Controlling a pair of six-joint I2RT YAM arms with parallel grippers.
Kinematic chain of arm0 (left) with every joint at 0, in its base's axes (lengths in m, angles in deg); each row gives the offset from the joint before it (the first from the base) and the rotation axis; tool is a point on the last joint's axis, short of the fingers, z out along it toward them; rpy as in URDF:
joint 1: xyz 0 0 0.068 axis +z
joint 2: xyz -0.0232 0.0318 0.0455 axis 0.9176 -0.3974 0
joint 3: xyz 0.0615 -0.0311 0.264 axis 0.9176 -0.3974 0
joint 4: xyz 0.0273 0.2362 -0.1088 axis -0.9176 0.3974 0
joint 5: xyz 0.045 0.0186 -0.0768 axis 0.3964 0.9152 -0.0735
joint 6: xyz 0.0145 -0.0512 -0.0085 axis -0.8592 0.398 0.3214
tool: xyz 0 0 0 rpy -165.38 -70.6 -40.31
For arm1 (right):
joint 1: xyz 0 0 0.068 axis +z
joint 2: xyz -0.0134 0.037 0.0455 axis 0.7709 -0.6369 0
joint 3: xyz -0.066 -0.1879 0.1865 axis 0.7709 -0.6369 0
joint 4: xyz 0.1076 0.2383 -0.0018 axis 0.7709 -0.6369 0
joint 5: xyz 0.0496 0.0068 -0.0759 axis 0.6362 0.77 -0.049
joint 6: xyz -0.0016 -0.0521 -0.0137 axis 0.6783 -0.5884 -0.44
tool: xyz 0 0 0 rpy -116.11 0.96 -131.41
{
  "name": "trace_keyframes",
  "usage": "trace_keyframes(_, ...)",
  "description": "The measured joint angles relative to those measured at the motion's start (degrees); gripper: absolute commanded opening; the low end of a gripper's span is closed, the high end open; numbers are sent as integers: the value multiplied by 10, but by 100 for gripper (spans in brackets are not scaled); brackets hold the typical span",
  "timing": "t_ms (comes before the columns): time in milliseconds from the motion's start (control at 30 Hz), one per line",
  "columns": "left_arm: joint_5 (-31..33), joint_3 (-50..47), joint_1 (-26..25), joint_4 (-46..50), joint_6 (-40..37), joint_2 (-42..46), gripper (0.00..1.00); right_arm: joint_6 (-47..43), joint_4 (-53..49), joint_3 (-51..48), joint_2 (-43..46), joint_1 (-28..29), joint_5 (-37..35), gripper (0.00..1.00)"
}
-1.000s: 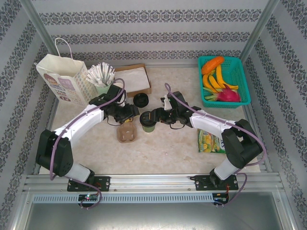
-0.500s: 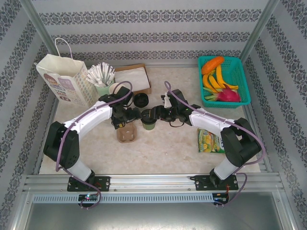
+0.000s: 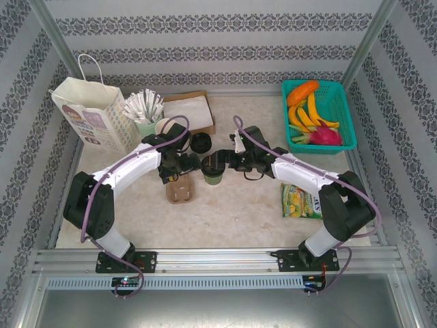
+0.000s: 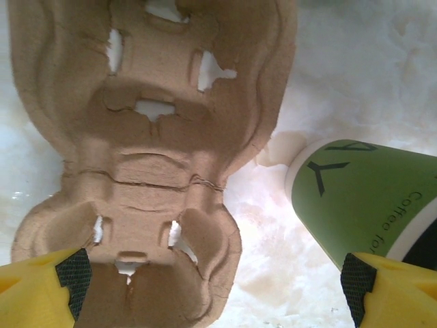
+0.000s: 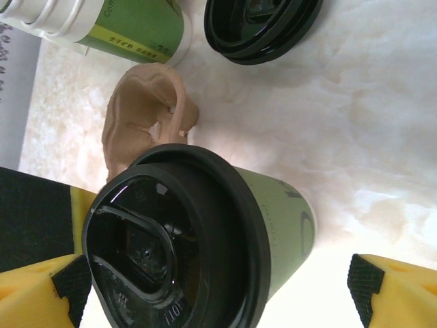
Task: Pack the takeout coffee
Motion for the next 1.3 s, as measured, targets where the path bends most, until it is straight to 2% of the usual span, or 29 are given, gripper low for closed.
trace_keyframes(267, 37, -1, 0, 8, 17, 8, 97, -37, -32, 36, -2, 22, -28, 98)
trace_keyframes(1033, 28, -4, 0, 2, 24, -18, 98, -62, -87, 98, -71, 60, -72, 97)
trace_keyframes(1200, 26, -5, 0, 0, 23, -18, 97, -58, -90, 98, -72, 60, -75, 86)
trace_keyframes(1300, 27, -5, 0, 0, 23, -16, 98, -55, -90, 101, -72, 60, -81, 84)
